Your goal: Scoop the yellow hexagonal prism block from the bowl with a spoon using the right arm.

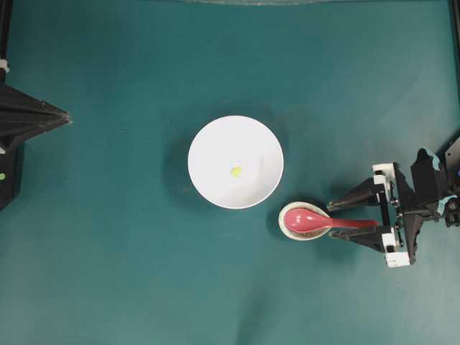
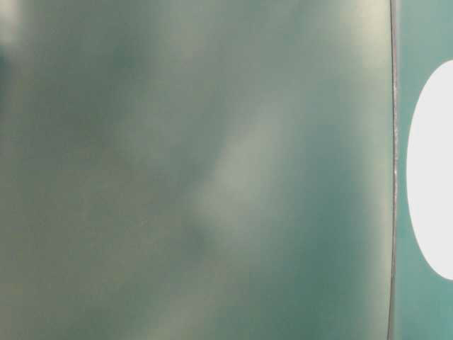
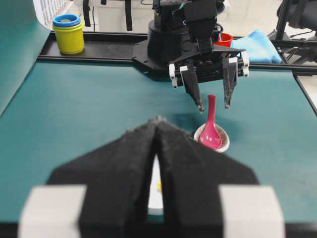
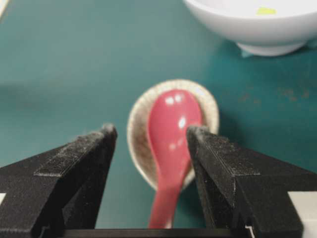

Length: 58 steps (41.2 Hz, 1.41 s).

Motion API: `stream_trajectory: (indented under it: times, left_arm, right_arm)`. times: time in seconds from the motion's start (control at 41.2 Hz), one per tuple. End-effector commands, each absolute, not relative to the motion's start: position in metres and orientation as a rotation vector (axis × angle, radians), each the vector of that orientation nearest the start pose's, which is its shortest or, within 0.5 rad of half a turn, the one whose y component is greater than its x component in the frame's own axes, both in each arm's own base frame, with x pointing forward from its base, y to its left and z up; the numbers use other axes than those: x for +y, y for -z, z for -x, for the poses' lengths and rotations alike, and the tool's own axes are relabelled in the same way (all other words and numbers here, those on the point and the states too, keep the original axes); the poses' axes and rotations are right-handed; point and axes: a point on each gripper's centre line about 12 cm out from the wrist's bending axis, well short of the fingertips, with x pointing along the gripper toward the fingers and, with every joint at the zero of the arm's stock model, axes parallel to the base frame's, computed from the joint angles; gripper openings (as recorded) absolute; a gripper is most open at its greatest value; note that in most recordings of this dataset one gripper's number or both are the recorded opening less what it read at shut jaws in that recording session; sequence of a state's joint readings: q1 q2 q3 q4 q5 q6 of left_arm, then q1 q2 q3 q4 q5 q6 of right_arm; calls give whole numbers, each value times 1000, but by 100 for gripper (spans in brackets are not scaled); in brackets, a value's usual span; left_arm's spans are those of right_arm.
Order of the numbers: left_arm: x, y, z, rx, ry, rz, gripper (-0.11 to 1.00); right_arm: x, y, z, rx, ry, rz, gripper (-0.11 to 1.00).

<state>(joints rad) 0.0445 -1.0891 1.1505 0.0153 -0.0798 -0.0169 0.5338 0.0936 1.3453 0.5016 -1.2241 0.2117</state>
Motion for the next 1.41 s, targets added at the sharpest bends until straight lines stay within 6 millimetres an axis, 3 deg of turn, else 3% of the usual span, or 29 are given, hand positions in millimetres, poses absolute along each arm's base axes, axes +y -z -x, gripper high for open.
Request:
stream_trajectory:
  times: [0.0, 0.874, 1.385]
  left_arm:
    - [8, -313, -182, -44, -44, 1, 3]
    - [8, -312, -182, -37, -45, 1, 3]
    - [8, -312, -182, -37, -45, 1, 3]
  right_arm:
    - [72, -98, -222, 216, -27, -265, 61]
    - [75, -79, -212, 332, 21, -256, 61]
    - [75, -73, -210, 368, 16, -200, 55]
